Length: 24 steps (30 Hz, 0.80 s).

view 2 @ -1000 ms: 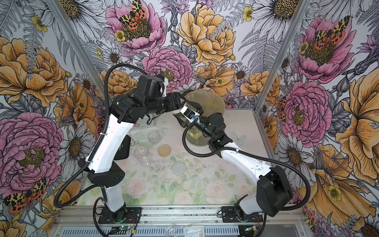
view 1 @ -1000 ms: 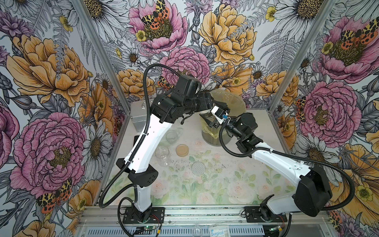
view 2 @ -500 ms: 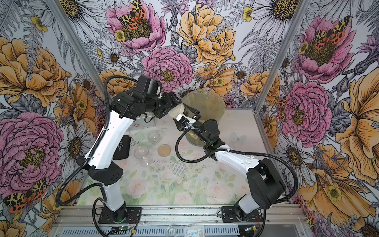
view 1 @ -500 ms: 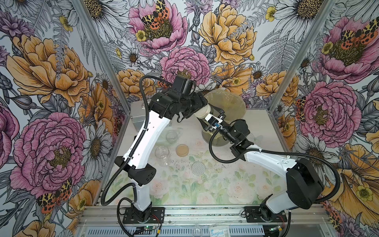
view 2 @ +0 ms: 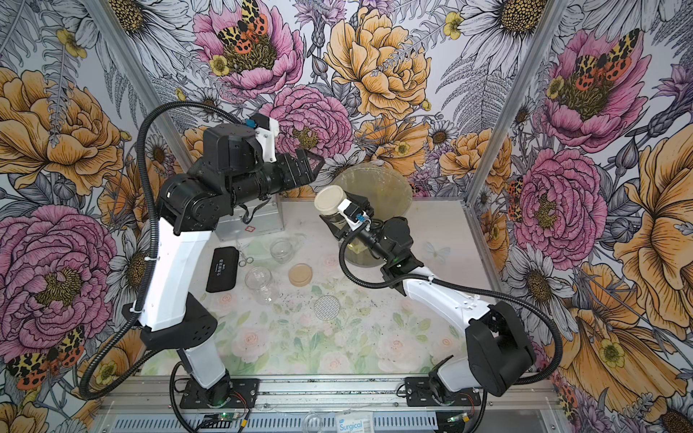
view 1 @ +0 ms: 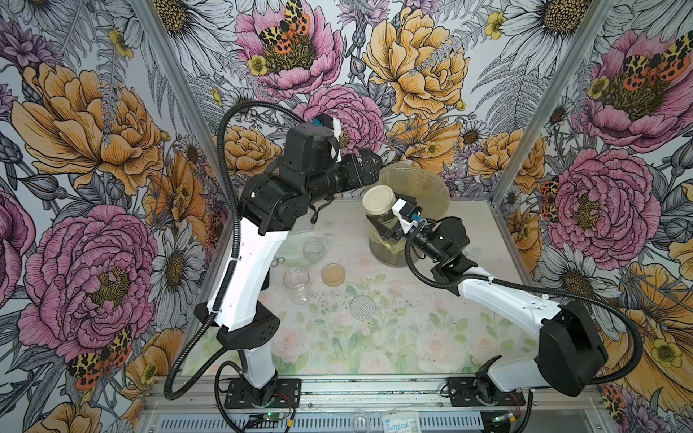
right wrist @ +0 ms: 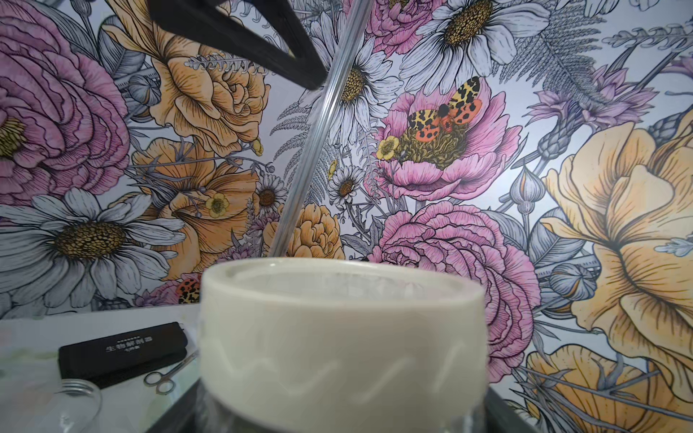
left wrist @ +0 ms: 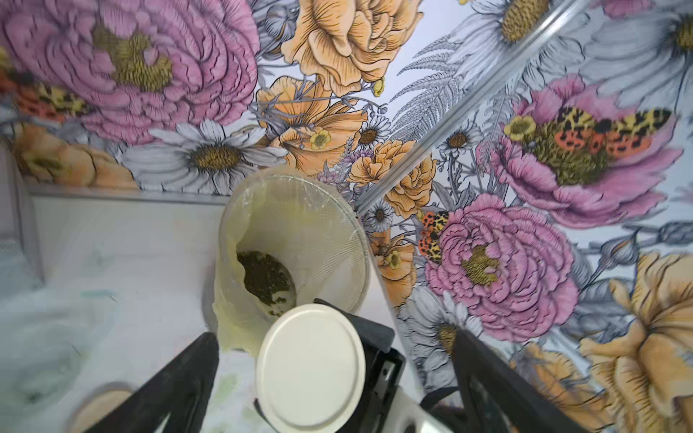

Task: Empty moldy tea leaves from jars
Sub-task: Unscrew the lid from the jar.

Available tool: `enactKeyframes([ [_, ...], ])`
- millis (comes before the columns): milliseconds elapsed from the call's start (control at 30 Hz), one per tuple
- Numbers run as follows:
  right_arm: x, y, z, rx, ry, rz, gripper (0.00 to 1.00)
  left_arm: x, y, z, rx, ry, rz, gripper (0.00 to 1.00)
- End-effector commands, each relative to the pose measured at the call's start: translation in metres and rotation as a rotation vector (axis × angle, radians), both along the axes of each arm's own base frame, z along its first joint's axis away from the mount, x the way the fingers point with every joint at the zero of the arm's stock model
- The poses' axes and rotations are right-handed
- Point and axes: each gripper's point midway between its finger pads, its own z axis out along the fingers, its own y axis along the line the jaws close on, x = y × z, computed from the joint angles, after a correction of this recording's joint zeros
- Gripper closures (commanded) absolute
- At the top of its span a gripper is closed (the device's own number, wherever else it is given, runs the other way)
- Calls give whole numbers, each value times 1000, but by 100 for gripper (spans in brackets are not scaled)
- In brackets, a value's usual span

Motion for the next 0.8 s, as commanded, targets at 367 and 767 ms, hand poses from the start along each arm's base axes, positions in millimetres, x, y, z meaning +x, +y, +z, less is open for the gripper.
enactKeyframes([
  [367,-68,-16,39,-46,168,296,100,-64,-37,-44,350,-301,-744,1],
  [767,-74,-14,44,-44,131,329,100,-67,-65,-59,174,-169,-914,1],
])
